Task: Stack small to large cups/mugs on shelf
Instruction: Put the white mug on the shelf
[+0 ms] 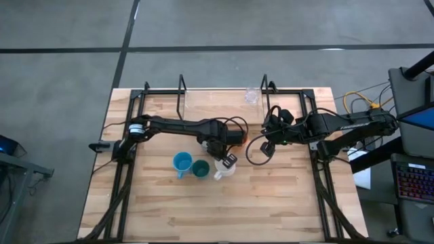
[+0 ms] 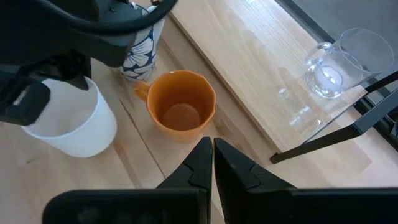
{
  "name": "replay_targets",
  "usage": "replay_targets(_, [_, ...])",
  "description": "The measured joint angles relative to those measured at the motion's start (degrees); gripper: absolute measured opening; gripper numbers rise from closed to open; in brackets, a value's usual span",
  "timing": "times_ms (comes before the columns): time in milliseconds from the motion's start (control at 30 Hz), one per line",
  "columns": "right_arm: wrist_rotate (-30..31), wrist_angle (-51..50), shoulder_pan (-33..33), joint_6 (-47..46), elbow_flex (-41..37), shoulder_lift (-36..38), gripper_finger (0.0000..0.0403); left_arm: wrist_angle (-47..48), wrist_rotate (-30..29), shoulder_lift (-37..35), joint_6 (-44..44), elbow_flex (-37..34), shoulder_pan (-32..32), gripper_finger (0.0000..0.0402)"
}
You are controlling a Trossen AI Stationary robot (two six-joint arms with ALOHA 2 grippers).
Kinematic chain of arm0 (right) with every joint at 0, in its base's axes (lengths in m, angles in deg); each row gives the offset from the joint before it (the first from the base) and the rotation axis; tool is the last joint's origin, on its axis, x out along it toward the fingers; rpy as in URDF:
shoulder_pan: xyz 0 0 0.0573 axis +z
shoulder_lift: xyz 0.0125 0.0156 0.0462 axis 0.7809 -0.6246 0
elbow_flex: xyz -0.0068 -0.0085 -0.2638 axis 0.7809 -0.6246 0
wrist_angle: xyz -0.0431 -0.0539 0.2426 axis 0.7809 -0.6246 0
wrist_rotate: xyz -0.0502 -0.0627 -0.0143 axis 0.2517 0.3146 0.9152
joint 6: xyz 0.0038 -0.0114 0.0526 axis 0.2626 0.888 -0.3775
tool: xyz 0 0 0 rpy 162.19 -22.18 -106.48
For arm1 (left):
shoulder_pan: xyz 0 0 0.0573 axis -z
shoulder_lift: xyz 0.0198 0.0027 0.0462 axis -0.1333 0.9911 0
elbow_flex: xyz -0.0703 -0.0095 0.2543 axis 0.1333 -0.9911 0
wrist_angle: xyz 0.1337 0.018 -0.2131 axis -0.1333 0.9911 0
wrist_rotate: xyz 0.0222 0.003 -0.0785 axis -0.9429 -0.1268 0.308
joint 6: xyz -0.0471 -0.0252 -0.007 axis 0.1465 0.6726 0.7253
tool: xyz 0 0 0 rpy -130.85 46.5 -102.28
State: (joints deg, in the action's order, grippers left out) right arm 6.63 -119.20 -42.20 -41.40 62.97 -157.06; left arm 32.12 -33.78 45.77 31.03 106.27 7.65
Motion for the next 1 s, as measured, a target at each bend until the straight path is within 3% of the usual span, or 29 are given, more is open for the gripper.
replay_targets(167, [0.0,0.0,0.0,0.0,0.0,0.0,0.0008,8.9,-0.4,0.0,-3.7,5.8,-0.1,0.0001])
replay_targets(333, [0.0,0.0,0.0,0.0,0.0,0.0,0.0008,20.8,-1.0,0.0,-9.2,17.7,-1.9,0.0])
replay_targets(467, [0.0,0.0,0.0,-0.1,-0.1,0.0,0.0008,21.0,0.3,-1.3,-11.2,25.6,-4.5,0.0])
replay_targets(567, [0.0,0.1,0.0,-0.1,-0.1,0.0,0.0008,21.6,3.0,-4.5,-12.0,24.3,-7.7,0.0])
replay_targets(767, [-0.1,0.3,0.0,-0.4,-0.1,0.0,0.0009,21.4,2.6,-8.3,-18.1,20.1,-16.6,0.0])
replay_targets(1000, [-0.5,0.4,0.0,-1.3,-0.2,0.0,0.0008,21.4,-1.6,-8.6,-37.2,19.6,-25.8,0.0])
